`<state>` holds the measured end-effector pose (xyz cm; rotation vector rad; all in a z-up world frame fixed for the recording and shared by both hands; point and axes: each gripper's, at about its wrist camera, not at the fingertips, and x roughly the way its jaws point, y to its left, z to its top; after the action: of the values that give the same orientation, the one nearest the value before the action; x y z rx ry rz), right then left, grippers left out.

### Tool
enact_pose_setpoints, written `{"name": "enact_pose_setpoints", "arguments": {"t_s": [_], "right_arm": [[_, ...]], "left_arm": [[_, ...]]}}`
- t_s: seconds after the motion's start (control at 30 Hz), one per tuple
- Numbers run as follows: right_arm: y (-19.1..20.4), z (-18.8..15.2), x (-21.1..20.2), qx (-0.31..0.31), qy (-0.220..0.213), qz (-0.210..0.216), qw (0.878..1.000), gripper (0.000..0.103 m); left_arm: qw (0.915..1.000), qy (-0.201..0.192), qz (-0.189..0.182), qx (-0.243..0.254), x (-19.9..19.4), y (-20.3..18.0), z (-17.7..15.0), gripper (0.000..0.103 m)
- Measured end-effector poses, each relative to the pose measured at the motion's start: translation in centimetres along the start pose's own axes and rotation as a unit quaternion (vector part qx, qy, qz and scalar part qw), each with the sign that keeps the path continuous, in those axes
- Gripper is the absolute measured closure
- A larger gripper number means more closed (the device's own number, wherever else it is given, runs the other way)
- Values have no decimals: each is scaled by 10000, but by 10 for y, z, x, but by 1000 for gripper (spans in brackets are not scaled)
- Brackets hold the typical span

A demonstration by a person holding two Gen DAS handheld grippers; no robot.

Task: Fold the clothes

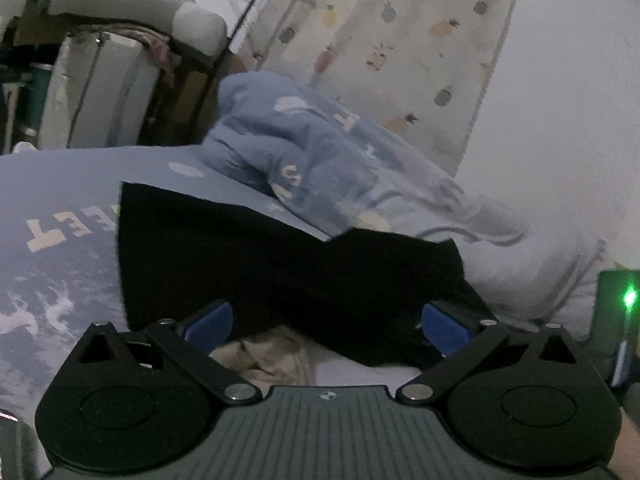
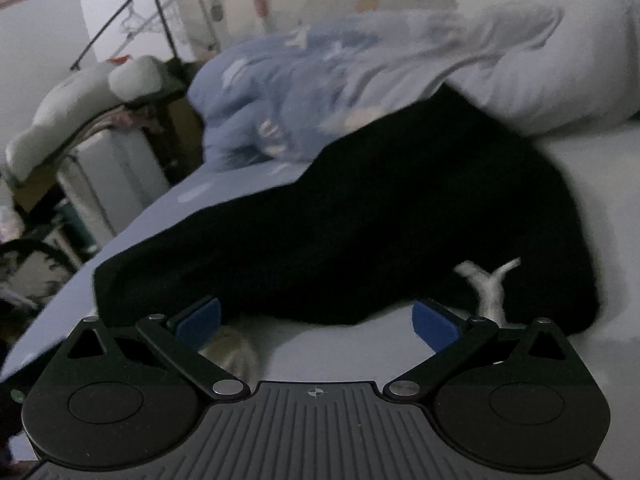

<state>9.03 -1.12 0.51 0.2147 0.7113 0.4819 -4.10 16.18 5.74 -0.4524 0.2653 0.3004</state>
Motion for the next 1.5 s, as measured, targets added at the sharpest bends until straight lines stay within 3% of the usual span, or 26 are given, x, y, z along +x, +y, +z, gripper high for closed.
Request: {"name": "enact_pose_setpoints", "arguments": {"t_s": [0.07, 0.33, 0.7, 0.9, 1.13, 1.27, 1.5], "right_arm": [[8, -5, 12, 12, 85, 106, 9999, 1], [-18, -9, -1, -90, -181, -620, 9979, 1], [-86, -16, -29, -388, -331, -1807, 9822, 1], [-107, -27, -32, -1021, -292, -2177, 9702, 1], [-117, -33, -27, -1723, -326, -2193, 9598, 2], [-120, -27, -15, -1854, -329, -2166, 9579, 19], [-124, -21, -1, -1898, -376, -2005, 9604, 21]], "left_arm": [[10000, -6, 57, -77, -1, 7, 2, 0], [9992, 187, 97, -344, 6, 17, 5, 0], [9987, 377, -228, -253, 15, -18, -9, 0], [9978, 519, -388, -137, 22, -41, -23, 0], [9967, 696, -419, -83, 31, -57, -39, 0], [9960, 791, -405, -97, 34, -60, -45, 0], [9955, 856, -416, -13, 37, -67, -51, 0]]}}
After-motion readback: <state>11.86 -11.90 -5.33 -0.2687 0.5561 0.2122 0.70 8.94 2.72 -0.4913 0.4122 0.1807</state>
